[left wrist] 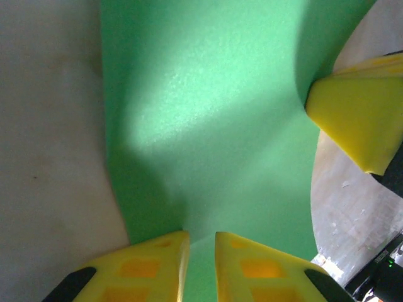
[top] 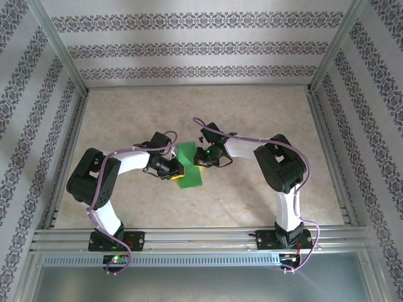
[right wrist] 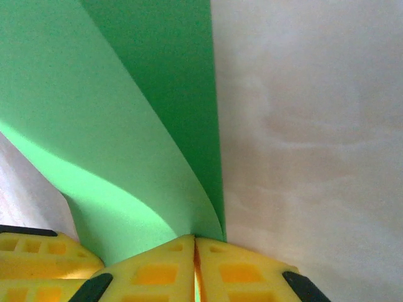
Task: Fold a paper plane with a square sheet of paper (pick it up from the middle)
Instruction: First fold the square sheet of paper in half at the center of the table.
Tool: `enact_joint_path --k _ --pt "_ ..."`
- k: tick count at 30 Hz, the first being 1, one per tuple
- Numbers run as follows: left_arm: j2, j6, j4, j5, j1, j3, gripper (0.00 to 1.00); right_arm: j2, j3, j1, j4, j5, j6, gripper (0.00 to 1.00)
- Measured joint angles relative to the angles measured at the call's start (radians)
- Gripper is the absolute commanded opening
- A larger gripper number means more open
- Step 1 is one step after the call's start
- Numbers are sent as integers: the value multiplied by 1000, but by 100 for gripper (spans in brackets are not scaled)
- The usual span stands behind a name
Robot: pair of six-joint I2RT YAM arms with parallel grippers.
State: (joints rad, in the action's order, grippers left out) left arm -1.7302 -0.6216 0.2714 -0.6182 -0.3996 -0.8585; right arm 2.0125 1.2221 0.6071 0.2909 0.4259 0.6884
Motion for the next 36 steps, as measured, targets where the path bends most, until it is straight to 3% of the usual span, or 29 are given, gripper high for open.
enact_joint_path --k 11,16,26,32,36 --pt "164 14 175 77 -6 60 21 0 0 0 1 -2 0 12" --pt "180 -56 78 68 -42 44 20 0 0 3 0 -5 0 12" --pt "69 -137 -50 53 -86 74 20 0 0 4 -2 -9 0 11" --pt "147 -158 -148 50 -86 188 20 1 0 4 -2 -9 1 11" --pt "243 -157 -96 46 -97 258 21 2 0 4 -2 -9 0 11"
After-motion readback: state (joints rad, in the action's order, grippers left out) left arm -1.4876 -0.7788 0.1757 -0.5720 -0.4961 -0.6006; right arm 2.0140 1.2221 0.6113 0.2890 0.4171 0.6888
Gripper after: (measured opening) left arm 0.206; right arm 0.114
